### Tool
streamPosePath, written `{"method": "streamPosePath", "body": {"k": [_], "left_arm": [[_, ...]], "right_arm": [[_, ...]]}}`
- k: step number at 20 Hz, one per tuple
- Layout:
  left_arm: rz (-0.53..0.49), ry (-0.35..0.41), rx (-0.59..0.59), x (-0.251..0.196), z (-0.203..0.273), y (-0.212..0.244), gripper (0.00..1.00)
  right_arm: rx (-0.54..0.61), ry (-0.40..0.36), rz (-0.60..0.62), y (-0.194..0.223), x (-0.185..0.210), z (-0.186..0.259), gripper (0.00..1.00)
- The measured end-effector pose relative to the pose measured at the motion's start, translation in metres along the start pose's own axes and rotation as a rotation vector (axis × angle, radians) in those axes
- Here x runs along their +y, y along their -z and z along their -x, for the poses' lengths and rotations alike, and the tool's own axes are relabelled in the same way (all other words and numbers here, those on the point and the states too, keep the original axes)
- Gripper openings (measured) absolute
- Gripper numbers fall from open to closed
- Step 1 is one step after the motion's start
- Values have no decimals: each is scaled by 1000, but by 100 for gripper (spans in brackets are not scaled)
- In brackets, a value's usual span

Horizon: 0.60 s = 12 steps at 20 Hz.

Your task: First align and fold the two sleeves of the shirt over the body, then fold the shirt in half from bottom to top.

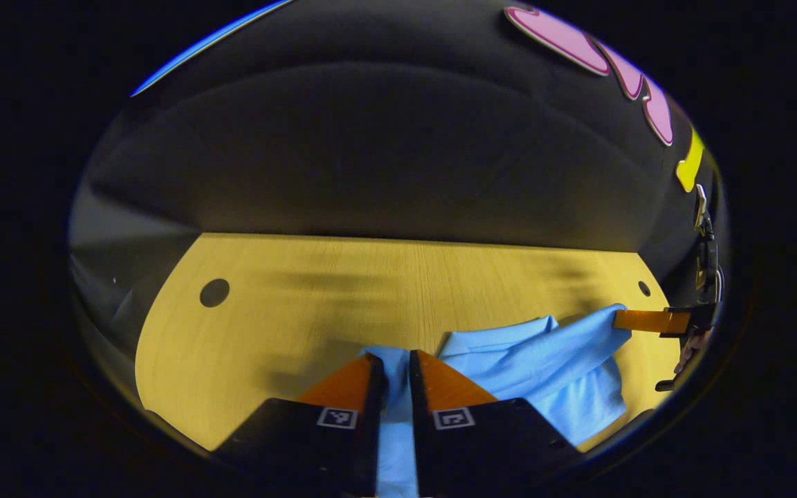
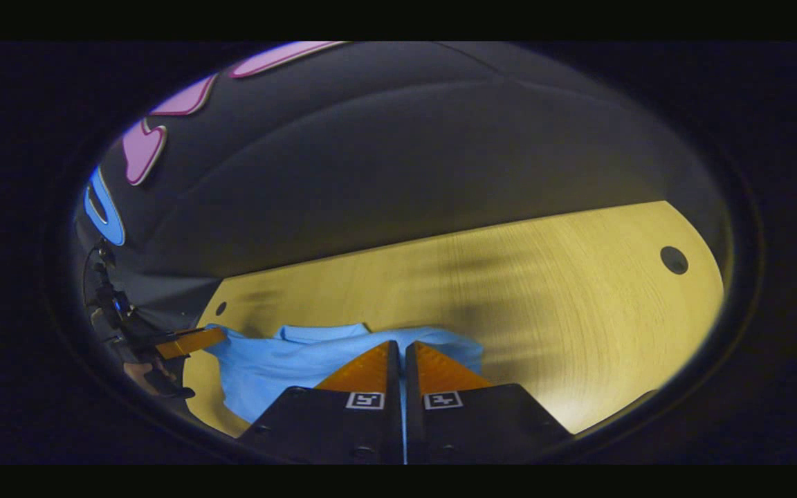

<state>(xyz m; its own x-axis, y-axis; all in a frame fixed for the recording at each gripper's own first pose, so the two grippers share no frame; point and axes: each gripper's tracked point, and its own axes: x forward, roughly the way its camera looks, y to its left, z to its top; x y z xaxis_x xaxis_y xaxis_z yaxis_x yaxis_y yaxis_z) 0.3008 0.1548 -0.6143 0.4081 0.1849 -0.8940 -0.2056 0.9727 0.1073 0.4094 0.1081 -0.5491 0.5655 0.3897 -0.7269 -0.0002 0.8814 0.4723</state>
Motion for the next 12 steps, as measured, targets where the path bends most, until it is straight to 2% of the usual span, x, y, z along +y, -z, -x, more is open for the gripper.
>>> {"method": "streamPosePath", "body": {"k": [1, 2, 4, 6, 7, 8, 10, 12], "left_arm": [[14, 0, 3, -3, -2, 3, 54], [25, 12, 1, -7, 1, 1, 67], [14, 5, -12, -11, 3, 3, 94], [-16, -33, -57, -11, 18, -7, 97], [-23, -49, -80, -14, 31, -12, 98], [-34, -65, -111, -18, 47, -18, 98], [-49, -62, -176, -33, 86, -28, 98], [-46, -17, -232, -56, 134, -30, 98]], "right_arm": [[4, 3, 9, 0, -6, 1, 17], [1, 7, 27, 1, -11, 1, 14], [-10, -4, 72, -4, -13, 9, 56], [-38, -13, 150, -10, -12, 31, 98], [-54, -11, 203, -12, -10, 42, 90], [-67, -6, 261, -14, -7, 56, 98], [-98, 19, 359, -19, 2, 94, 98], [-168, 20, 423, -30, 25, 141, 98]]}}
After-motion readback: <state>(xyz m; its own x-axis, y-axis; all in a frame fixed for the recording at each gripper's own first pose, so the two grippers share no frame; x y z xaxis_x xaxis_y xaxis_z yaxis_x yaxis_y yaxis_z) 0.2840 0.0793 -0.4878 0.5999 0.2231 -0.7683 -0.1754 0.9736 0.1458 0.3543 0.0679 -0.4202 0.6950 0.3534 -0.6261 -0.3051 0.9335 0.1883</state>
